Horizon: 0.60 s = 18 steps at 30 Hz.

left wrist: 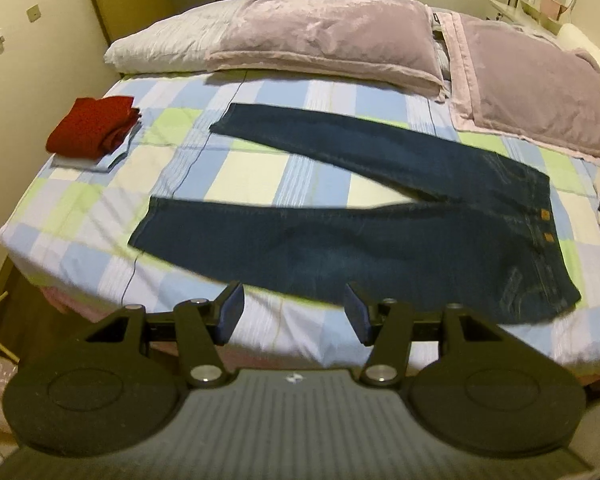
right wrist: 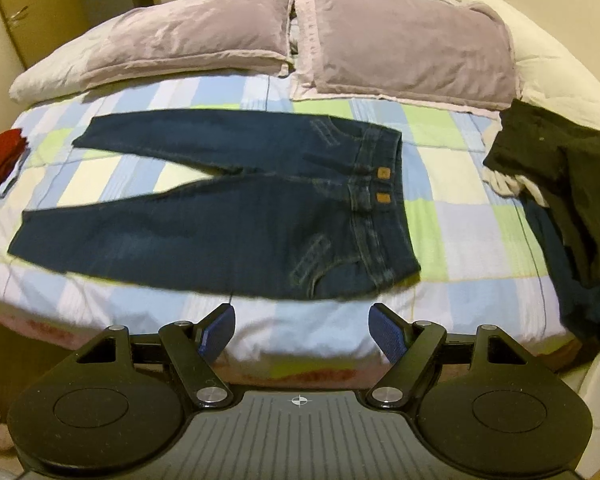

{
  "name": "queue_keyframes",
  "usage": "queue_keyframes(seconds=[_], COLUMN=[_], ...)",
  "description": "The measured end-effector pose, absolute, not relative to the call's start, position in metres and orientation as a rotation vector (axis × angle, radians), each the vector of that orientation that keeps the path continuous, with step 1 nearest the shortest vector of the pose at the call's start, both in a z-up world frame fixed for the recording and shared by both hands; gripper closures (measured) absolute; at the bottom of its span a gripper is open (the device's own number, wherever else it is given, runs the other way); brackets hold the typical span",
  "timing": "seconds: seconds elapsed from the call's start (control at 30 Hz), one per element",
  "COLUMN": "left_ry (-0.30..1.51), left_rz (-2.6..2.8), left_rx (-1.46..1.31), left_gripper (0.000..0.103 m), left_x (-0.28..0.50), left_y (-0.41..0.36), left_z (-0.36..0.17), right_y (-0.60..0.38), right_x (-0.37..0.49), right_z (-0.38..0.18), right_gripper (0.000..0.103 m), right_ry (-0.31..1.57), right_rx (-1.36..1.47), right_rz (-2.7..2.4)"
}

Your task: Fold clothes

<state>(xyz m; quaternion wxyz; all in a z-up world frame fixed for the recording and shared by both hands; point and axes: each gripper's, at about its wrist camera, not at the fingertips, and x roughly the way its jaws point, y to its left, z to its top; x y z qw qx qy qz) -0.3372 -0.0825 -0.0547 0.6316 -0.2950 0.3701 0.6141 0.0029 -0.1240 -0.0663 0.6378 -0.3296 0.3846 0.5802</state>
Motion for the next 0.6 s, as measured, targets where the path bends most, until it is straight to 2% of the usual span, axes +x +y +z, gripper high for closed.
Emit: queue_keyframes(seconds=[0.33, 0.6], left_ry=[0.817, 0.807], left_rz=[1.341, 1.251], left_rx=[-0.635, -0.663], left_gripper=[0.051, 0.051], left_x=[-0.362, -0.37], left_y=[0.028, 0.082], left_z=[-0.049, -0.075], right_y=[-0.043, -0.019], right_x=[0.004, 0.014], right_z=[-0.058, -0.076], right_gripper=[0.026, 0.026], right_ry=[0.92, 0.918], right_rx=[-0.629, -0.518], right_rz=[1.23, 1.146])
